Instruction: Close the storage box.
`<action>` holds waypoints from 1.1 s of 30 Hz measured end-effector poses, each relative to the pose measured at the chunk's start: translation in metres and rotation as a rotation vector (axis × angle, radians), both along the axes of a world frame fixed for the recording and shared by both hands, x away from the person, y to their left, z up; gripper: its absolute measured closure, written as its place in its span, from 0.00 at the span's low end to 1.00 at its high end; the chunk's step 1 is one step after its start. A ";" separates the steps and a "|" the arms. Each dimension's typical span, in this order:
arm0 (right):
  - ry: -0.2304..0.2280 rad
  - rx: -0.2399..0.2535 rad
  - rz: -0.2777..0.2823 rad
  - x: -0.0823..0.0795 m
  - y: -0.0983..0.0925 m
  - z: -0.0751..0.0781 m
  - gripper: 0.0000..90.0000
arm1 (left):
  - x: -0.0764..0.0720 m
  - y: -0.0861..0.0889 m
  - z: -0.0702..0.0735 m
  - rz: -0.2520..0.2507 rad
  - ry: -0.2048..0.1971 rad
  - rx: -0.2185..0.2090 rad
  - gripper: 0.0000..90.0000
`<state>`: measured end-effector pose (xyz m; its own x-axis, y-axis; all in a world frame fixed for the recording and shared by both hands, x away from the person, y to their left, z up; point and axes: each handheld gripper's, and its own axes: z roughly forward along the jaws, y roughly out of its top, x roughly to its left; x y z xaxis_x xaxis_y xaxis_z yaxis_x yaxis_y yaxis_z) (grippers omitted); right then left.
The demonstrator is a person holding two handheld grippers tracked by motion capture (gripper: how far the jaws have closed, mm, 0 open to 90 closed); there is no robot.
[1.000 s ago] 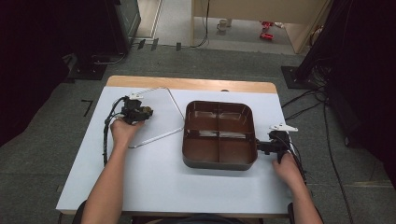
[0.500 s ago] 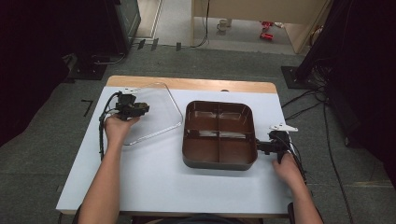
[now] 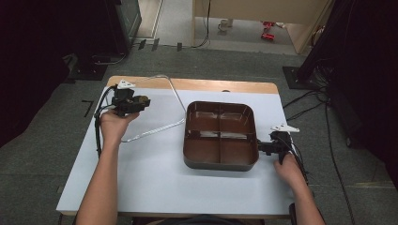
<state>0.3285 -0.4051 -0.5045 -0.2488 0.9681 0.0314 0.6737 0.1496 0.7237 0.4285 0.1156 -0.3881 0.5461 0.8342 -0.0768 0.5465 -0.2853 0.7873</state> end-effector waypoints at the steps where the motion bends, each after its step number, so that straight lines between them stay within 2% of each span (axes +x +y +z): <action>1: 0.000 0.000 0.000 0.000 0.000 0.000 0.12 | -0.001 -0.004 0.003 -0.012 -0.007 -0.009 0.66; 2: 0.000 0.000 0.000 0.000 0.000 0.000 0.12 | -0.001 -0.004 0.003 -0.012 -0.007 -0.009 0.66; 3: 0.001 0.000 0.001 0.000 0.000 0.000 0.12 | -0.004 -0.013 0.007 -0.039 -0.010 -0.022 0.66; 4: 0.000 0.000 0.001 0.000 0.000 0.000 0.12 | -0.004 -0.013 0.007 -0.039 -0.010 -0.022 0.66; 6: 0.001 0.000 0.001 0.000 0.000 0.000 0.12 | -0.007 -0.024 0.010 -0.069 -0.012 -0.024 0.66; 10: -0.001 -0.001 0.001 0.000 0.000 0.000 0.12 | -0.012 -0.045 0.011 -0.117 -0.015 -0.006 0.66; 12: 0.001 0.000 0.000 0.000 0.000 0.000 0.12 | -0.014 -0.057 0.010 -0.150 -0.010 0.005 0.66; 16: -0.001 0.001 -0.001 0.000 0.000 0.000 0.12 | -0.017 -0.074 0.011 -0.212 0.009 -0.013 0.66; 19: 0.000 0.001 -0.001 0.000 0.000 0.000 0.12 | -0.023 -0.095 0.008 -0.257 -0.009 0.029 0.66; 20: 0.000 0.001 -0.001 0.000 0.000 0.000 0.12 | -0.023 -0.095 0.008 -0.257 -0.009 0.029 0.66; 22: 0.000 0.001 -0.001 0.000 0.000 0.000 0.12 | -0.027 -0.112 0.002 -0.286 -0.010 0.040 0.66; 25: -0.002 -0.001 0.001 0.000 0.000 0.000 0.12 | -0.031 -0.126 -0.005 -0.316 0.009 0.048 0.66; 28: -0.003 -0.002 0.002 0.000 0.000 0.000 0.12 | -0.036 -0.140 -0.010 -0.335 -0.001 0.071 0.66; 30: -0.003 -0.002 0.002 0.000 0.000 0.000 0.12 | -0.037 -0.146 -0.011 -0.342 -0.001 0.073 0.66; 32: -0.002 -0.001 0.002 0.000 0.000 0.000 0.12 | -0.040 -0.158 -0.013 -0.360 0.007 0.051 0.66; 33: -0.002 -0.002 0.003 0.000 0.000 0.000 0.12 | -0.040 -0.158 -0.013 -0.360 0.007 0.051 0.66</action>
<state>0.3284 -0.4053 -0.5046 -0.2515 0.9674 0.0292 0.6715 0.1527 0.7251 0.3889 -0.0422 -0.4013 0.8050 0.5916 -0.0448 0.4092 -0.4989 0.7640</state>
